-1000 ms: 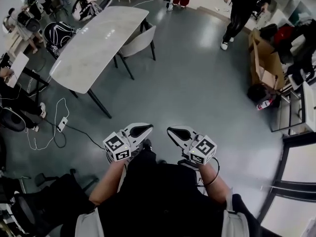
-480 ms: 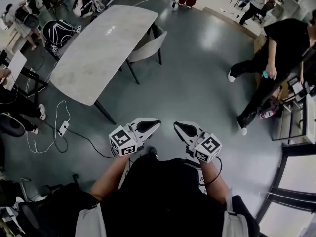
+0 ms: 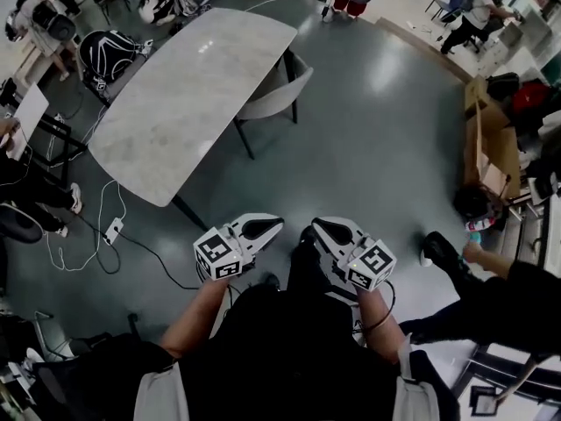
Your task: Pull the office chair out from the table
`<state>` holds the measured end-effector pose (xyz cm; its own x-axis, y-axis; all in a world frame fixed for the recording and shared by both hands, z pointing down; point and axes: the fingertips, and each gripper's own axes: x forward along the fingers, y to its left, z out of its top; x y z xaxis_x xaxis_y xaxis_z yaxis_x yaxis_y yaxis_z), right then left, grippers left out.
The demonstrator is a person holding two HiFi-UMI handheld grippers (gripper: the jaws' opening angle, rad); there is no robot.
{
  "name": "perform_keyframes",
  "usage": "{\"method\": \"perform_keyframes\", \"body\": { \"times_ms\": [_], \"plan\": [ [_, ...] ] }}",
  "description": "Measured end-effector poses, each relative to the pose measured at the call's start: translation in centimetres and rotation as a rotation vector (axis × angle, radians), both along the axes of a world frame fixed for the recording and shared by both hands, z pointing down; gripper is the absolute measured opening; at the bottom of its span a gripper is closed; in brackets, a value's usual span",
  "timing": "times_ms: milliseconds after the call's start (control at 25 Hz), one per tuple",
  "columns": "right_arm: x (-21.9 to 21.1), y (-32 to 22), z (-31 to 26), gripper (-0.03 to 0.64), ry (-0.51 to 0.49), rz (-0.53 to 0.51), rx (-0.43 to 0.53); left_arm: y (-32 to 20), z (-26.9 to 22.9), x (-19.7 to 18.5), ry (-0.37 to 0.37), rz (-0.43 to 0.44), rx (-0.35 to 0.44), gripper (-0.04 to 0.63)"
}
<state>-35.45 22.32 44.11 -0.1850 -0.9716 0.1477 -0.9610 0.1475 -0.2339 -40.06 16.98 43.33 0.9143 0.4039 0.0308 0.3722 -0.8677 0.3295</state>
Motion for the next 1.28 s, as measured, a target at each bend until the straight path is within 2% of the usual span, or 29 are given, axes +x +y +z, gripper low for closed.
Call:
{"method": "perform_keyframes", "body": {
  "times_ms": [240, 480, 680, 1000, 1280],
  "plan": [
    [7.8, -4.8, 0.5, 0.018, -0.005, -0.046, 0.002, -4.5, 0.4, 7.4, -0.030, -0.040, 0.017, 0.012],
    [16.6, -8.6, -0.8, 0.018, 0.003, -0.098, 0.016, -8.5, -1.0, 16.5, -0.020, -0.088, 0.032, 0.012],
    [22.3, -10.4, -1.4, 0.020, 0.014, -0.144, 0.012, -10.5, -2.4, 22.6, -0.010, -0.129, 0.059, 0.012],
    [27.7, -13.2, -0.9, 0.018, -0.008, -0.160, 0.019, -13.4, -1.9, 27.2, -0.035, -0.168, 0.059, 0.012],
    [31.5, -16.6, 0.3, 0.019, -0.011, -0.146, 0.001, -17.1, -0.4, 30.9, -0.038, -0.164, 0.036, 0.012]
  ]
}}
